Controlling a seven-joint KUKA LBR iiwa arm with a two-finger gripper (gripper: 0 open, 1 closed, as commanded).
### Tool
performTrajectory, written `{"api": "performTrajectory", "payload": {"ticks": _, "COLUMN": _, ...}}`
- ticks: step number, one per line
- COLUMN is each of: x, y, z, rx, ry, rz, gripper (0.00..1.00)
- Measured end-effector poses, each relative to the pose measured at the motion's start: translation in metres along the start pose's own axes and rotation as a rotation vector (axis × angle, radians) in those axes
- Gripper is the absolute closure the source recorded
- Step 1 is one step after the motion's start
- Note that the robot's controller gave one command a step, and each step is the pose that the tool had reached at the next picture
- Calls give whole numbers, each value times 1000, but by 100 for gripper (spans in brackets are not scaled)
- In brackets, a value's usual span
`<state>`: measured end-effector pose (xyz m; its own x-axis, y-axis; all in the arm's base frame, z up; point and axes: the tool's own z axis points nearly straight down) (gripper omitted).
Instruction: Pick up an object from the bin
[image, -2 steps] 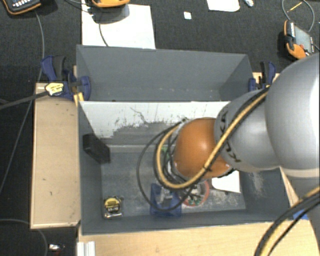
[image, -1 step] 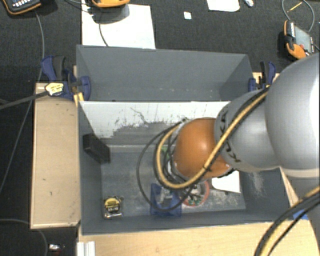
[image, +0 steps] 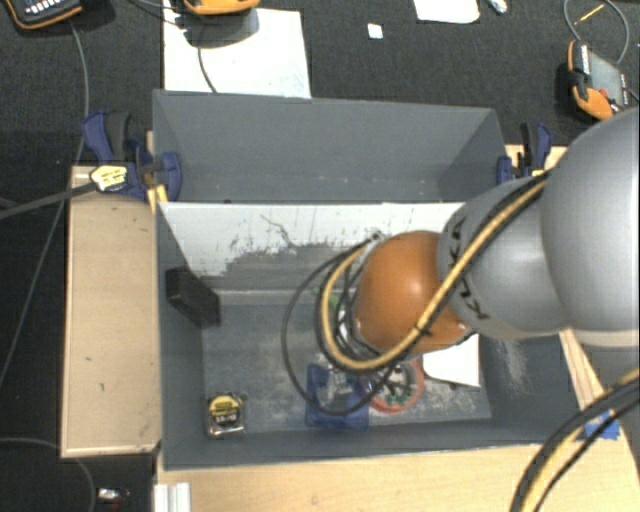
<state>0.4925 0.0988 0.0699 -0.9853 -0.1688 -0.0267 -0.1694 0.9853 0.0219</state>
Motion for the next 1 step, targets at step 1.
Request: {"api": "performTrajectory", "payload": {"ticks": 1, "x": 1, "y": -2, "z": 0, "rx": 0, "ry": 2, "rz": 8, "gripper": 100}}
